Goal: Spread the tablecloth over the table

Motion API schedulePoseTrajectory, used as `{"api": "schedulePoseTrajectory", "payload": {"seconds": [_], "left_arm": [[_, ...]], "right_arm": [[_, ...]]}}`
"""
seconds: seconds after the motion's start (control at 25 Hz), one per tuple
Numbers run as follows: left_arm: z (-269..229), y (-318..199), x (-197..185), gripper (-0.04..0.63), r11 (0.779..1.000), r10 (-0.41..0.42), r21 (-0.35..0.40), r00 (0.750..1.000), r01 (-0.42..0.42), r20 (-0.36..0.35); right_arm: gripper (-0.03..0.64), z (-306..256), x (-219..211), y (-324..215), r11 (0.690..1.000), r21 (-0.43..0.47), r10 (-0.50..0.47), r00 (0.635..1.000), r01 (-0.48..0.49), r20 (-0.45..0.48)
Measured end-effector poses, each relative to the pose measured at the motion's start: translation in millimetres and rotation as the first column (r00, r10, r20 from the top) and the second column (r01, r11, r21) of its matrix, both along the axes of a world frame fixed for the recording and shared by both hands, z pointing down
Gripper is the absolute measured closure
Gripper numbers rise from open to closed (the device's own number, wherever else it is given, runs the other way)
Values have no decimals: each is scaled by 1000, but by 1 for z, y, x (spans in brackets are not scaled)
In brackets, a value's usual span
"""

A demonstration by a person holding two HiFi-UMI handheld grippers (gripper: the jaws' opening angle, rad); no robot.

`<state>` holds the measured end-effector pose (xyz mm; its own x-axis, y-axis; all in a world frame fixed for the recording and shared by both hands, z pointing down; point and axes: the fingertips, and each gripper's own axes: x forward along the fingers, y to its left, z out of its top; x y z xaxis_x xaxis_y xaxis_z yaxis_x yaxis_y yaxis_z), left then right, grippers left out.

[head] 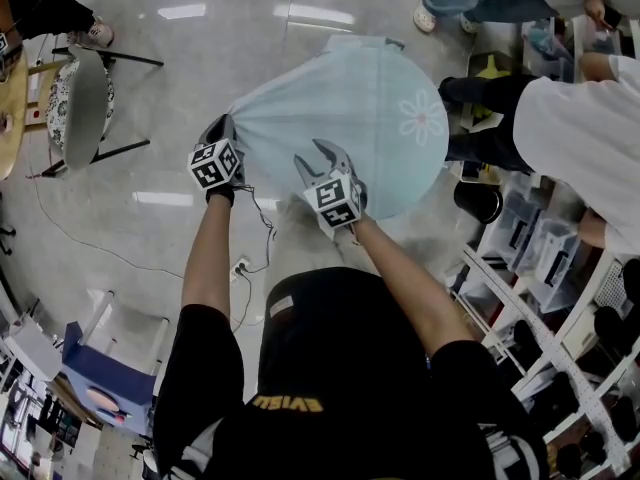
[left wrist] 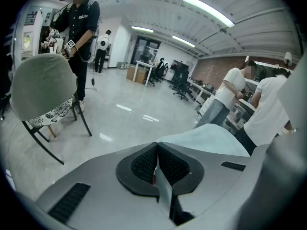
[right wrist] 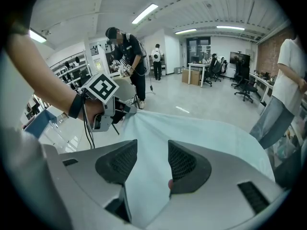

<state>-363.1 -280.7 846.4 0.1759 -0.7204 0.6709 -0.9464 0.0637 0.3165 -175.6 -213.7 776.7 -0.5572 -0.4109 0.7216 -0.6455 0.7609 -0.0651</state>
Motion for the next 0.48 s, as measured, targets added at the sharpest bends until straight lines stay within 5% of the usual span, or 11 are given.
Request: {"api": "schedulePoseTrajectory", "payload": {"seconds": [0.32,0.48], "left_arm": [[21,15,-20,577,993,-60,-103,998,62,28],[8,26,-20,492,994,-82,-65,993,87,87]], "right_arm": [[416,0,14,2,1000,5,31,1000,-31,1],[416,-9,2,-1,998,16,59,998,-59,30]]}}
